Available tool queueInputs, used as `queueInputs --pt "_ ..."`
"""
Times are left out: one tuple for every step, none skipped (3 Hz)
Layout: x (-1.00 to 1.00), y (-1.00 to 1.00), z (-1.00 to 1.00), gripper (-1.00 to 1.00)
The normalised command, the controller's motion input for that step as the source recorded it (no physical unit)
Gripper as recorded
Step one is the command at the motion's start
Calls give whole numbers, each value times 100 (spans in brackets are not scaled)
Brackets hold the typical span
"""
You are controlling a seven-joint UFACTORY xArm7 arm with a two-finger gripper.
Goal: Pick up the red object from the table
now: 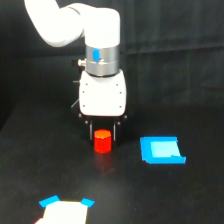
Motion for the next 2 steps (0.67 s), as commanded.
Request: queueInputs --pt "-14 -57 73 -100" --pt "-6 -100 100 -100"
